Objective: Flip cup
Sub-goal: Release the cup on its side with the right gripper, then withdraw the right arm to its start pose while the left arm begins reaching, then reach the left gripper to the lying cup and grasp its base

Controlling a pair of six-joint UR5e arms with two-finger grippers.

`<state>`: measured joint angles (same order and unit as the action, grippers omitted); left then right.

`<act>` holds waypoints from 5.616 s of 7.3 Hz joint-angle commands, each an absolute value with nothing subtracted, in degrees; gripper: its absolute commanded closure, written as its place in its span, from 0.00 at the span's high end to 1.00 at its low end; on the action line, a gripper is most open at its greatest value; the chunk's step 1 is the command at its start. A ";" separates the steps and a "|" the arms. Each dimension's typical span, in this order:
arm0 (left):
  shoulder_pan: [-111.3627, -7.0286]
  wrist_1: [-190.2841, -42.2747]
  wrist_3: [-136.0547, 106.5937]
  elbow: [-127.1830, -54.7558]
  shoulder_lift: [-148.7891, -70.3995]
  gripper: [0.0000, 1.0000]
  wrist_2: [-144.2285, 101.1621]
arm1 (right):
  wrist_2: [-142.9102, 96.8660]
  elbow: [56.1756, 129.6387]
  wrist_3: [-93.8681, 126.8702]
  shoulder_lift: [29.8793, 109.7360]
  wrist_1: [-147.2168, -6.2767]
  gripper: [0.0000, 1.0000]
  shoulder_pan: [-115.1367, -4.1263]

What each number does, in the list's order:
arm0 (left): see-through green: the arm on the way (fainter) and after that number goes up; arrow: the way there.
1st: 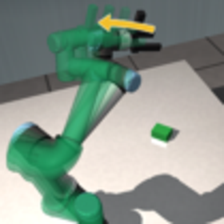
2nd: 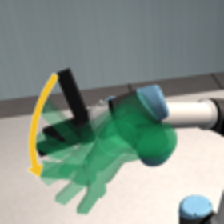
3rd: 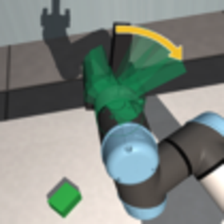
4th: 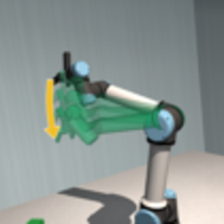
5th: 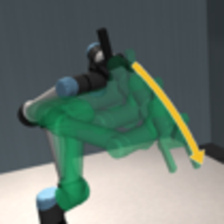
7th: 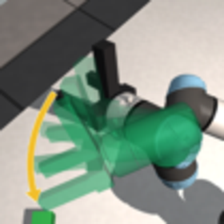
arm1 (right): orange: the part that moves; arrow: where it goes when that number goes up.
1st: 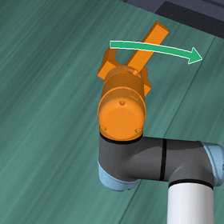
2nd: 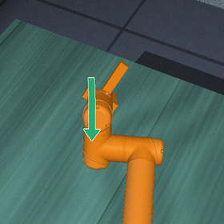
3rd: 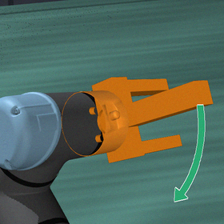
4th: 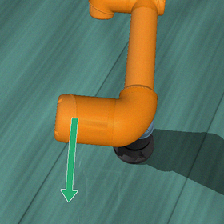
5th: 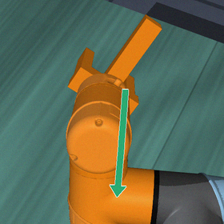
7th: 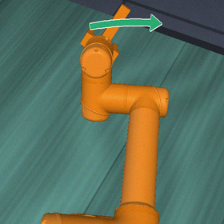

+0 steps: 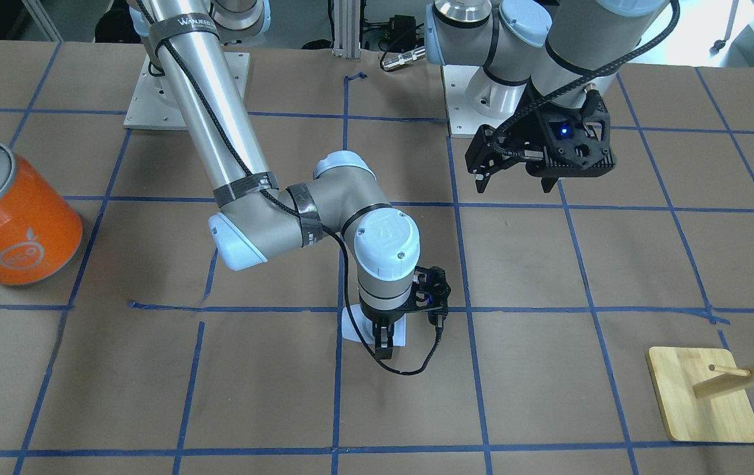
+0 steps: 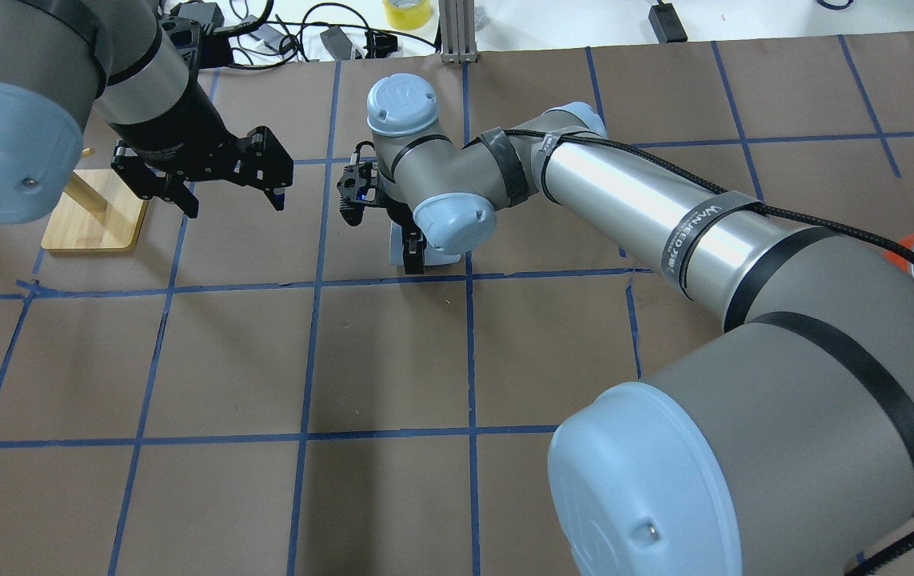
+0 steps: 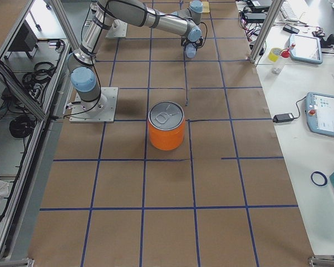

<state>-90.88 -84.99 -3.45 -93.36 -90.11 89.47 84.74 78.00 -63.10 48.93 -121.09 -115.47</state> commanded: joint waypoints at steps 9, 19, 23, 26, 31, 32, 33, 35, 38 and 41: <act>-90.88 -84.99 -3.60 -93.43 -90.53 1.00 89.47 | 86.70 78.13 -49.44 76.34 -98.71 1.00 -96.27; -90.88 -85.08 -3.78 -93.43 -91.49 1.00 88.94 | 94.10 88.56 13.62 81.82 -99.72 1.00 -90.79; -90.79 -84.99 -3.78 -93.43 -92.02 1.00 88.86 | 93.43 89.21 13.09 86.30 -92.64 1.00 -90.70; -90.53 -82.35 -4.75 -92.90 -94.30 1.00 82.79 | 91.85 86.42 11.44 85.09 -88.27 1.00 -90.79; -84.29 -73.15 2.16 -94.48 -108.16 1.00 56.89 | 91.58 86.84 12.22 85.08 -88.15 1.00 -91.05; -84.29 -71.38 2.54 -95.09 -111.33 1.00 51.64 | 91.58 86.84 12.22 85.25 -88.15 1.00 -91.05; -84.29 -71.28 4.38 -95.71 -113.79 1.00 47.33 | 91.58 86.84 12.22 85.08 -87.72 1.00 -91.05; -84.29 -69.36 7.28 -95.71 -117.93 1.00 45.80 | 91.58 86.92 12.04 85.08 -87.28 1.00 -91.05; -84.29 -66.45 10.11 -96.84 -121.90 1.00 43.86 | 91.41 87.10 12.04 85.25 -87.01 1.00 -91.05; -84.81 -65.48 8.71 -97.82 -121.64 0.67 42.46 | 91.32 87.10 12.04 85.34 -87.01 1.00 -91.05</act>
<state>-84.49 -65.79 9.41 -97.66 -121.60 43.33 91.34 87.10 12.04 85.33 -87.01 -91.05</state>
